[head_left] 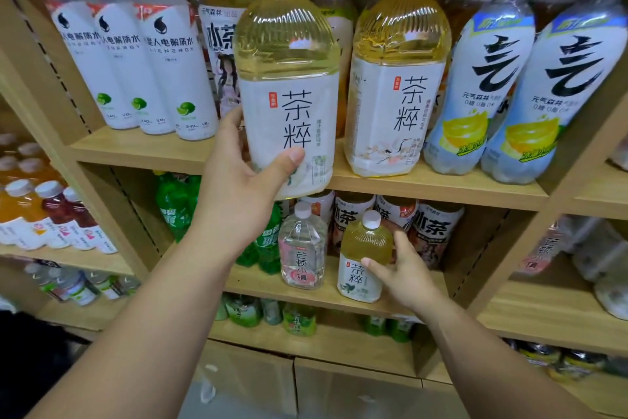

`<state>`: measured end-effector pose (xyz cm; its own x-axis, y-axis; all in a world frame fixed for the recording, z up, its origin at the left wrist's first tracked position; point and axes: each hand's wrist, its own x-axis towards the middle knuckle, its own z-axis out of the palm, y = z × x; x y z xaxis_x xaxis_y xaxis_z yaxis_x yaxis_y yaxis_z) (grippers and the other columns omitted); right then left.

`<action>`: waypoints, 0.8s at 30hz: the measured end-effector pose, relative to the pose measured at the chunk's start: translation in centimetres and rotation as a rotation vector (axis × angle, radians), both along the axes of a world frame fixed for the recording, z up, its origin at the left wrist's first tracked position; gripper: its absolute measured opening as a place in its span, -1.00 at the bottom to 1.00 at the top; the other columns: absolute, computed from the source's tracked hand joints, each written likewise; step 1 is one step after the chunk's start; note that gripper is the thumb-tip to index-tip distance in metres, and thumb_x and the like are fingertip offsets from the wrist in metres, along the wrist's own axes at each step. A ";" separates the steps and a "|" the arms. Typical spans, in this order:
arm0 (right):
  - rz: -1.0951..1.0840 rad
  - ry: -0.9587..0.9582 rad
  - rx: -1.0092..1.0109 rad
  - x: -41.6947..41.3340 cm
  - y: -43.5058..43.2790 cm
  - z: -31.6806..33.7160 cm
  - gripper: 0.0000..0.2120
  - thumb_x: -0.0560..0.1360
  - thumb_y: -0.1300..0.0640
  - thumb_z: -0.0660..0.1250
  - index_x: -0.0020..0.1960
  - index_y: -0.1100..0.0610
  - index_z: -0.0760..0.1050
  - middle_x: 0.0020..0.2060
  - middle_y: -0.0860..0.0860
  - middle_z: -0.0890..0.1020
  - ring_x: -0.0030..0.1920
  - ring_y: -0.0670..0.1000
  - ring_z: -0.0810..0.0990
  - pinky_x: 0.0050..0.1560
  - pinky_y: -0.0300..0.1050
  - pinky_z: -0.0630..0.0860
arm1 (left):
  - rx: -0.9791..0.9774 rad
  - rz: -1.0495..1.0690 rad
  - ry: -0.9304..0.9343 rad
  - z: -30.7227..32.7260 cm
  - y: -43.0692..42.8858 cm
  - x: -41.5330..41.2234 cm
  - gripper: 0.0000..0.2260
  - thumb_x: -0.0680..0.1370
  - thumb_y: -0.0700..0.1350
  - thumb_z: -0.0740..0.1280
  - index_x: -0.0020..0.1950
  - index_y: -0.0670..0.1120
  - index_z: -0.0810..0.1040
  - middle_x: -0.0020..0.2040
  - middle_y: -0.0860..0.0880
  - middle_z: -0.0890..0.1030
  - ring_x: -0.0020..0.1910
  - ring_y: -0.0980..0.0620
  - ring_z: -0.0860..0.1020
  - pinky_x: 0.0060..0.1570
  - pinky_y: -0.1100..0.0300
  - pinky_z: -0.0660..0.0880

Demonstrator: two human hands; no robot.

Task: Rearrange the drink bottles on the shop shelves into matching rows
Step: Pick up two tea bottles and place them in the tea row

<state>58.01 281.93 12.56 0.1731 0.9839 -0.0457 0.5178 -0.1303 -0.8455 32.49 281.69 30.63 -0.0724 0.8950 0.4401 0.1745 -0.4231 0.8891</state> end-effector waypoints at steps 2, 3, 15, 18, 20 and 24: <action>-0.008 -0.030 0.004 -0.2 0.0 -0.1 -0.40 0.36 -0.05 0.63 0.23 -0.19 0.34 0.21 -0.08 0.59 0.18 -0.05 0.61 0.21 0.01 0.59 | 0.013 0.013 0.008 0.0 -1.5 -1.0 -0.43 0.54 -0.15 0.50 0.50 -0.02 0.38 0.26 0.15 0.64 0.21 0.26 0.60 0.12 0.33 0.58; -0.017 -0.045 0.006 -0.4 0.1 -0.1 -0.36 0.34 -0.01 0.66 0.22 -0.16 0.33 0.19 -0.08 0.59 0.17 -0.04 0.60 0.18 -0.04 0.57 | 0.013 0.018 0.010 -0.2 -2.2 -1.5 -0.44 0.53 -0.16 0.50 0.49 -0.02 0.39 0.24 0.16 0.64 0.20 0.28 0.60 0.08 0.37 0.56; -0.071 0.079 0.157 -1.5 -0.5 -0.8 -0.26 0.31 0.11 0.69 0.29 -0.20 0.32 0.19 -0.10 0.63 0.20 -0.05 0.63 0.27 0.07 0.58 | -0.337 -0.012 0.034 -10.4 -6.4 -3.8 -0.40 0.48 -0.14 0.55 0.47 0.08 0.43 0.18 0.14 0.69 0.15 0.23 0.65 -0.01 0.23 0.65; -0.059 0.144 0.166 -1.6 -1.6 -0.3 -0.29 0.33 0.18 0.67 0.29 -0.16 0.36 0.10 -0.21 0.65 0.12 -0.18 0.65 0.25 0.11 0.61 | -0.405 -0.035 0.026 -12.2 -6.8 -3.3 -0.44 0.49 -0.17 0.54 0.43 0.09 0.46 0.15 0.16 0.71 0.14 0.19 0.67 -0.05 0.25 0.64; -0.033 0.197 0.154 -1.2 -2.7 0.4 -0.27 0.34 0.22 0.66 0.32 -0.19 0.36 0.03 -0.29 0.67 0.09 -0.24 0.66 0.23 0.08 0.63 | -0.437 -0.058 0.014 -13.1 -6.9 -2.6 -0.46 0.49 -0.21 0.53 0.42 0.06 0.48 0.13 0.13 0.72 0.12 0.16 0.68 -0.07 0.28 0.63; -0.022 0.276 0.153 1.1 -5.4 1.8 -0.23 0.34 0.26 0.65 0.35 -0.25 0.40 0.12 -0.32 0.65 0.18 -0.15 0.67 0.18 0.10 0.66 | -0.463 -0.102 -0.003 -14.1 -7.1 -0.1 -0.47 0.48 -0.27 0.52 0.41 0.00 0.50 0.06 0.14 0.74 0.04 0.27 0.68 -0.17 0.41 0.57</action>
